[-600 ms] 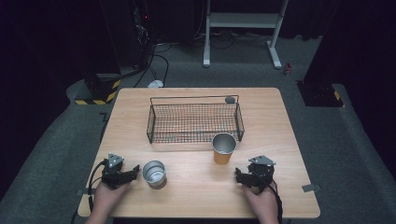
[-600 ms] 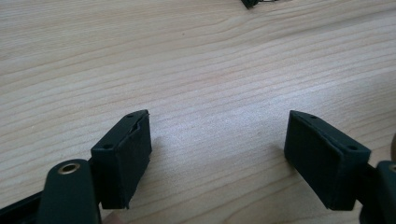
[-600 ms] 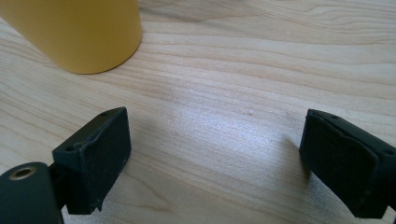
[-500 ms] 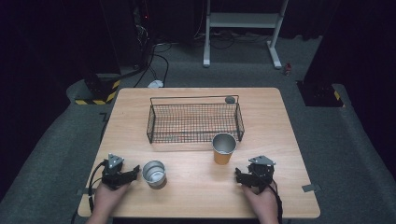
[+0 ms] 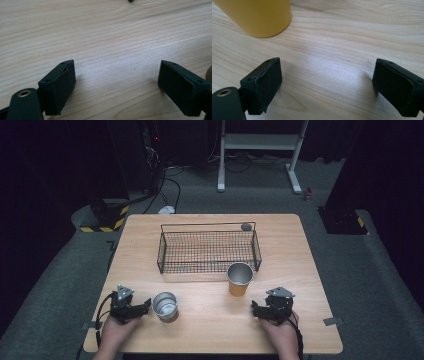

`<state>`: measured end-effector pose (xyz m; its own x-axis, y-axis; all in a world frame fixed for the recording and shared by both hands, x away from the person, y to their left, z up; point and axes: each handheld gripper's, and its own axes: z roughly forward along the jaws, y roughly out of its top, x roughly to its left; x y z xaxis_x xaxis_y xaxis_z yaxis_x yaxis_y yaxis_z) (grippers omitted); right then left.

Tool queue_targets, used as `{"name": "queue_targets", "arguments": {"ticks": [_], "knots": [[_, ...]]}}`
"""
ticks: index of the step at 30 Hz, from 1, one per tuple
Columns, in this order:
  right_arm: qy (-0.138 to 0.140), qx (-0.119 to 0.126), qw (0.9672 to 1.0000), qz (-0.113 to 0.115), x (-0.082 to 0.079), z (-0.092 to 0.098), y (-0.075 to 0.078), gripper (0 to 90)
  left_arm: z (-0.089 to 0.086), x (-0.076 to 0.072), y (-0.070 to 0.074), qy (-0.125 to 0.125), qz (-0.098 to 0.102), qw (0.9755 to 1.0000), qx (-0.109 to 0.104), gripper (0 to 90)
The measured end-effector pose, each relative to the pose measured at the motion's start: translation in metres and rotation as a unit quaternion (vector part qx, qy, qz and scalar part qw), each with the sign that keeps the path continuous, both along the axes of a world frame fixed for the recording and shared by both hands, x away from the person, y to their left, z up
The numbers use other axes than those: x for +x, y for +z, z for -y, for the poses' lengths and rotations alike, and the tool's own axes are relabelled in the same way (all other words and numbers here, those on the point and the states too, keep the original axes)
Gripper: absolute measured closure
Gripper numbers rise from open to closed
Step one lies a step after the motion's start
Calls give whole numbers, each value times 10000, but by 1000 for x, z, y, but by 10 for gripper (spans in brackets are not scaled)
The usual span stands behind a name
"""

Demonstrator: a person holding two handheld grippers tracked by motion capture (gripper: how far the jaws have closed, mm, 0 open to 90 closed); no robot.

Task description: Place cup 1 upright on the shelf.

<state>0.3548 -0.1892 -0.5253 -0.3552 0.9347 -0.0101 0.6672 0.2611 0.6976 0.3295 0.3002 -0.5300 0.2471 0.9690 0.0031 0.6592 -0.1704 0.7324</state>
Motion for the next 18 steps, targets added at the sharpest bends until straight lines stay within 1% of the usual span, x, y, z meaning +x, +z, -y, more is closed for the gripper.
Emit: {"name": "queue_targets", "arguments": {"ticks": [2,5,9,18], "knots": [[1,-38,10000,39,0,0,0,93,0,0,0,20,-12,10000,5,144],[38,5,10000,-6,1,0,0,89,-1,0,0,0,-7,10000,7,139],[43,2,10000,-5,1,0,0,90,0,0,0,79,-10,10000,2,139],[58,11,10000,-7,1,0,0,89,0,-1,0,109,-4,9999,18,141]]}}
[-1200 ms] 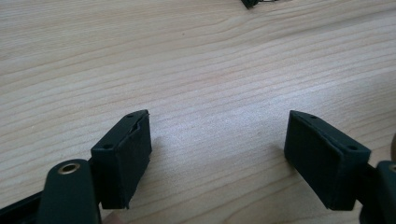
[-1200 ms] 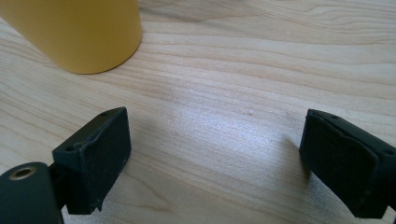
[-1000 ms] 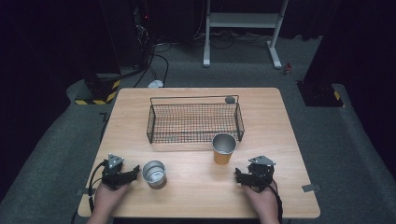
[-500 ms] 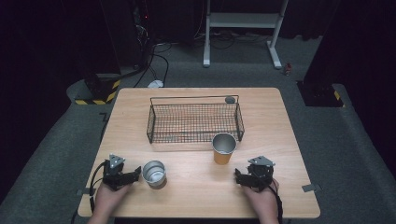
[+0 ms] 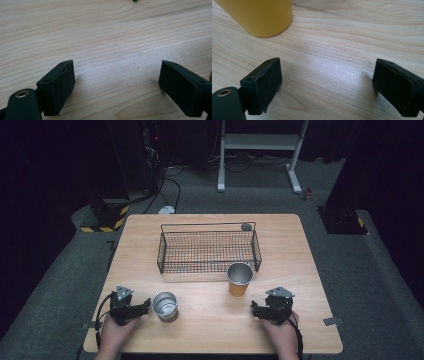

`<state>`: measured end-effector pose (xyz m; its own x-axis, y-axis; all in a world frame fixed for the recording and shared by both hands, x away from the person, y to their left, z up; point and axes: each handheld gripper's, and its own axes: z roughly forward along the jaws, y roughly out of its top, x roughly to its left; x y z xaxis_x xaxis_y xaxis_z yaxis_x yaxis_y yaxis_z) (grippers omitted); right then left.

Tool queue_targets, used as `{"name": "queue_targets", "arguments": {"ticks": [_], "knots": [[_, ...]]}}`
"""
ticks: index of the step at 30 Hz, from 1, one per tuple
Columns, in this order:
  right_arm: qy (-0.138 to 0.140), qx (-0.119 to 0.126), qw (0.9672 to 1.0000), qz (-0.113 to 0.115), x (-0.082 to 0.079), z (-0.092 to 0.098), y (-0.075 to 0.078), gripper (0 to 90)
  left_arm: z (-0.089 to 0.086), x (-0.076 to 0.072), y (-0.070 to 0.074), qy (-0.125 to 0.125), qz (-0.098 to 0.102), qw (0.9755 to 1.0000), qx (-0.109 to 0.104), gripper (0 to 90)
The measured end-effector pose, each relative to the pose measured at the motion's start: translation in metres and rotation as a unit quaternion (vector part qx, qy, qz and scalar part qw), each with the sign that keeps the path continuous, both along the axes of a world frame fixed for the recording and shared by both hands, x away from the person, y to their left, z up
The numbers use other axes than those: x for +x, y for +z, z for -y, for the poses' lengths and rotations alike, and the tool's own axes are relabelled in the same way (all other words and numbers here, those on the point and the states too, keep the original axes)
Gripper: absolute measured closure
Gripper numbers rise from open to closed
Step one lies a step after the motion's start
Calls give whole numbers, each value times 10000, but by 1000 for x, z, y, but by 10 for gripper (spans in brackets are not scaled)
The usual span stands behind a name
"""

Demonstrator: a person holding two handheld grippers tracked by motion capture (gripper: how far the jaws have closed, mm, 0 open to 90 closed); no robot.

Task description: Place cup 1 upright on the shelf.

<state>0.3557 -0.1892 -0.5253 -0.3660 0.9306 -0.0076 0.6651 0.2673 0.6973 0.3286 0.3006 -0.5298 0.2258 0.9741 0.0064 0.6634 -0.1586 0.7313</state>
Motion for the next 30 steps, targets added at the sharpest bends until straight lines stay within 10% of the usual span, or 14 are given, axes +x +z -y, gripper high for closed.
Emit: {"name": "queue_targets", "arguments": {"ticks": [30], "knots": [[366,164,9973,616,-14,0,24,106,1,1,0,-55,-2,10000,-36,139]]}}
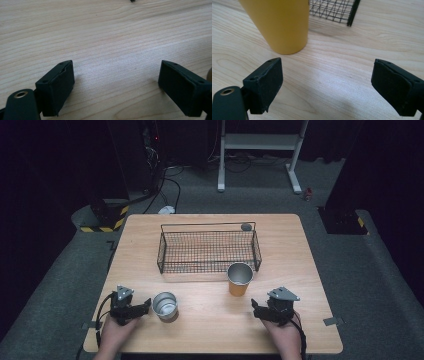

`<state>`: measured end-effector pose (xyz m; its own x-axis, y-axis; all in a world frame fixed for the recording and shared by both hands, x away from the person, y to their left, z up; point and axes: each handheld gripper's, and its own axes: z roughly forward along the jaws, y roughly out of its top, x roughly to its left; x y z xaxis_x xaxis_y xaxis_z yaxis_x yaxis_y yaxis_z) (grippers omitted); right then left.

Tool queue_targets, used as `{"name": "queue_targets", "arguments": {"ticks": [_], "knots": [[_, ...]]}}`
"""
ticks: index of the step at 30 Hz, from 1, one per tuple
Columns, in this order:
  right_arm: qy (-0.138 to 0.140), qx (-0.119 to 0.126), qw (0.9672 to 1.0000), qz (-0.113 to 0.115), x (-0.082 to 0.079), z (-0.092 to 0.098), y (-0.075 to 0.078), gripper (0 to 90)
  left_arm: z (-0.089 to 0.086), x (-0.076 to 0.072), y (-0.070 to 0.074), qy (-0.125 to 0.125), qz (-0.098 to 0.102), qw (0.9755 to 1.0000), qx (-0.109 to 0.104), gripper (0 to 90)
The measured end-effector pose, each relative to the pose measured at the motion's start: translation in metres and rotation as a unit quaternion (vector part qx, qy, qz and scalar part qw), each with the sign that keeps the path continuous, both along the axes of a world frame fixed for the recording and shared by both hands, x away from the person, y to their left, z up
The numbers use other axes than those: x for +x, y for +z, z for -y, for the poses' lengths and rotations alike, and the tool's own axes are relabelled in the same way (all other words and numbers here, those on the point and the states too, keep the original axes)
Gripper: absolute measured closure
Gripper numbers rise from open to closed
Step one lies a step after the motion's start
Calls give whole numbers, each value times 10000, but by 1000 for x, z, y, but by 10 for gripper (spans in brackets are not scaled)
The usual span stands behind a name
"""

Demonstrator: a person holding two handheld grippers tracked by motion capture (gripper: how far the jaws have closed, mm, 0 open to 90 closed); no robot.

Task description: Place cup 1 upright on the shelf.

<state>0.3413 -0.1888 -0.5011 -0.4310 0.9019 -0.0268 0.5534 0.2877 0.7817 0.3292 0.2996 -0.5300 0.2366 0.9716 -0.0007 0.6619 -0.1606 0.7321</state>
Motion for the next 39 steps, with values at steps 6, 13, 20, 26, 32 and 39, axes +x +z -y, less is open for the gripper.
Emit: {"name": "queue_targets", "arguments": {"ticks": [6,13,20,26,32,39], "knots": [[114,-4,9998,133,-3,-5,6,106,0,0,0,-3,0,10000,0,138],[170,34,9996,204,-5,-8,9,106,0,0,0,-5,-1,10000,3,138],[193,67,9994,262,-7,-10,12,106,0,0,0,-6,-1,10000,3,139],[256,88,9992,295,-9,-14,13,107,0,0,0,-12,0,10000,12,138],[312,101,9990,292,-9,-17,13,106,0,0,0,-9,0,10000,8,139],[382,141,9987,296,-10,-22,12,109,0,0,0,-7,1,10000,6,139]]}}
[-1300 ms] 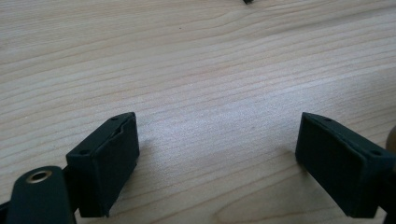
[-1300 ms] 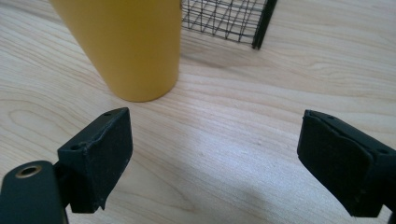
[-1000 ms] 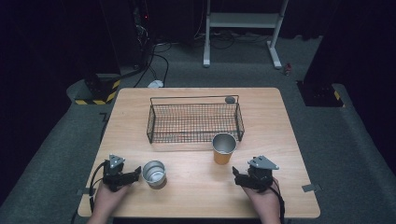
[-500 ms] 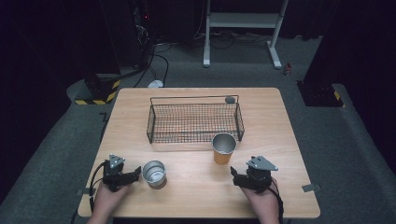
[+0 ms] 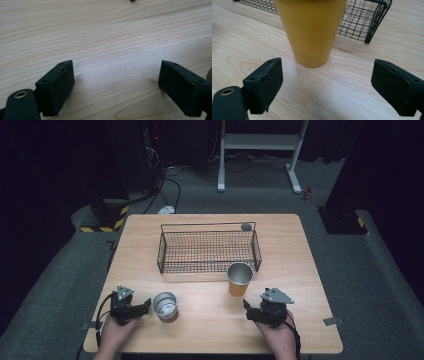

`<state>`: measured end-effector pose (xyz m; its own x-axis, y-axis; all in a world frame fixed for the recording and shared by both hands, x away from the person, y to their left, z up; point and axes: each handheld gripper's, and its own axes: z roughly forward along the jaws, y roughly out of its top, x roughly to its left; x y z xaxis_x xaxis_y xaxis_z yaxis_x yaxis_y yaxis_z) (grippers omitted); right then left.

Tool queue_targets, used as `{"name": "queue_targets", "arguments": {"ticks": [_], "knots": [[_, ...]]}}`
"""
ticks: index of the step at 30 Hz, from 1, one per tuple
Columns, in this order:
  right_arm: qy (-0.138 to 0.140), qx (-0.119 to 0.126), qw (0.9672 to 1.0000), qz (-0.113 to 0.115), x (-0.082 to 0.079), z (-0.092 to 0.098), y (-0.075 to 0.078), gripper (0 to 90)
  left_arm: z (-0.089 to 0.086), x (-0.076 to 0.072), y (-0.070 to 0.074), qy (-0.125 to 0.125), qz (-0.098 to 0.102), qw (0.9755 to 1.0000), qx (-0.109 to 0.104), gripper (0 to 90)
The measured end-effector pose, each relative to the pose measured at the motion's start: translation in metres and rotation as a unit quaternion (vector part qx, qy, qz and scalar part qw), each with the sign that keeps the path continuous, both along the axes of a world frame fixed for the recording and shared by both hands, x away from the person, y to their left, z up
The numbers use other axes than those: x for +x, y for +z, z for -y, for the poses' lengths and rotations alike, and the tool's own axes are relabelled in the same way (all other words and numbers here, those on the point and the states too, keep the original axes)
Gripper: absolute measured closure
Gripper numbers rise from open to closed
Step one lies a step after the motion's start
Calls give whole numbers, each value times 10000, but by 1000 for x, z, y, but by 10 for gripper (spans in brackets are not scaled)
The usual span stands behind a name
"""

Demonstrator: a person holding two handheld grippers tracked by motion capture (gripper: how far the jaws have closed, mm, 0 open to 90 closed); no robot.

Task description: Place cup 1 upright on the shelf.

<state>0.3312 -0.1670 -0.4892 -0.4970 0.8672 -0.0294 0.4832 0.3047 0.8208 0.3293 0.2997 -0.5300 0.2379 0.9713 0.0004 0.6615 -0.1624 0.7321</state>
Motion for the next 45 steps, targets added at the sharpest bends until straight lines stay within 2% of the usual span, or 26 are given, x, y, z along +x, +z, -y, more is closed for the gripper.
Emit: {"name": "queue_targets", "arguments": {"ticks": [13,21,31,36,45], "knots": [[190,64,9998,96,1,-14,-3,114,0,0,0,-3,0,10000,4,138],[214,70,9997,103,1,-22,-3,112,0,0,0,-20,-3,10000,3,138],[141,92,9998,113,4,-27,-3,116,0,0,0,-34,-6,10000,-2,138],[17,65,10000,68,7,-28,-4,127,-1,0,0,-53,-23,10000,19,138],[26,78,9999,82,11,-28,-3,124,0,0,0,-41,-16,10000,9,138]]}}
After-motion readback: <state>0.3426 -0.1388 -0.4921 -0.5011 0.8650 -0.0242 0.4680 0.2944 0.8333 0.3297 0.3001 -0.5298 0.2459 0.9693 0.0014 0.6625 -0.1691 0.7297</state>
